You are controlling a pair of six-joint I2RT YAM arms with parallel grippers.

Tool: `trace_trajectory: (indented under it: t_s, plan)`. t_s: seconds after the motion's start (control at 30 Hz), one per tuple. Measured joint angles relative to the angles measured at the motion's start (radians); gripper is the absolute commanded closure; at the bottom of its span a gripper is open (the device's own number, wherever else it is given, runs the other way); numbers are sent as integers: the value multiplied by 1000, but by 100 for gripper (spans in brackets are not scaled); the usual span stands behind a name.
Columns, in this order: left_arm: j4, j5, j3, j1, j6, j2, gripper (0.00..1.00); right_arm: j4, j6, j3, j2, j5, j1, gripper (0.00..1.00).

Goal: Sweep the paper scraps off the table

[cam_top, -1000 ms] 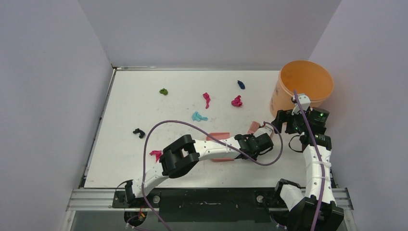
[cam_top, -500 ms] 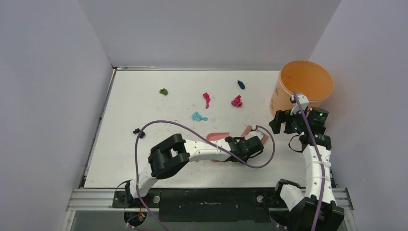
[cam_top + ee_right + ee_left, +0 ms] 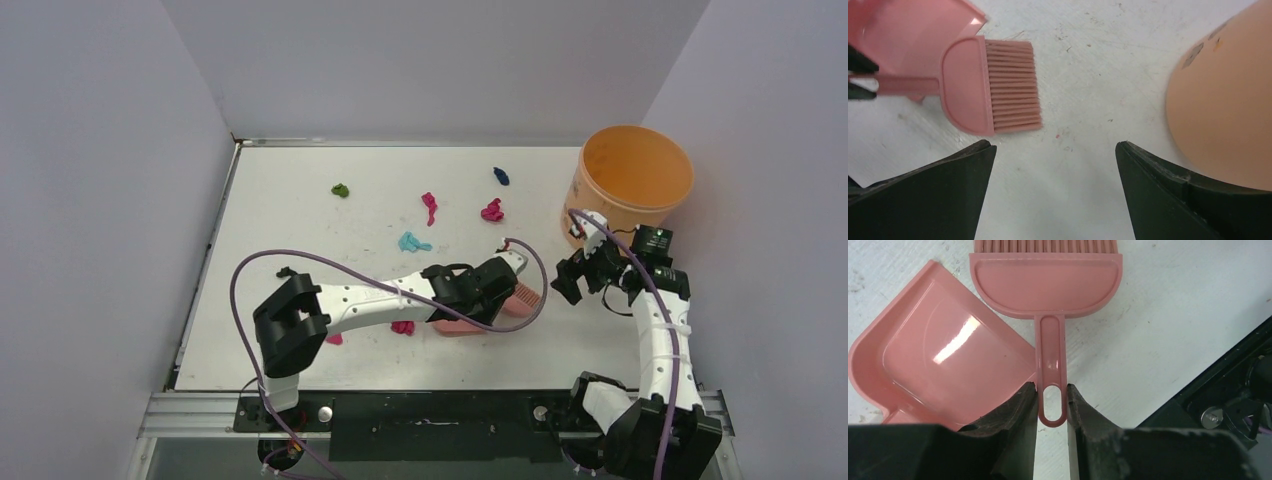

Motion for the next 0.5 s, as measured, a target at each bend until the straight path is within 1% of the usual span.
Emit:
trace_trajectory:
  t_s: [0.1,0.23,0.37,0.5]
  plan:
    - [17,43,-53,21,-13,-40,100,-138,-255,25,-61,-27,0,8]
    - [43,93,-110,51,-27,-60,100,-314,-595,18,-183,-47,0,10]
    - [70,132,-138,74,-43,-63,100,-422,-864,-59,-267,-62,0,12]
    - [106,164,-149,90,-63,-65,100,-487,-1085,-154,-291,-70,0,10]
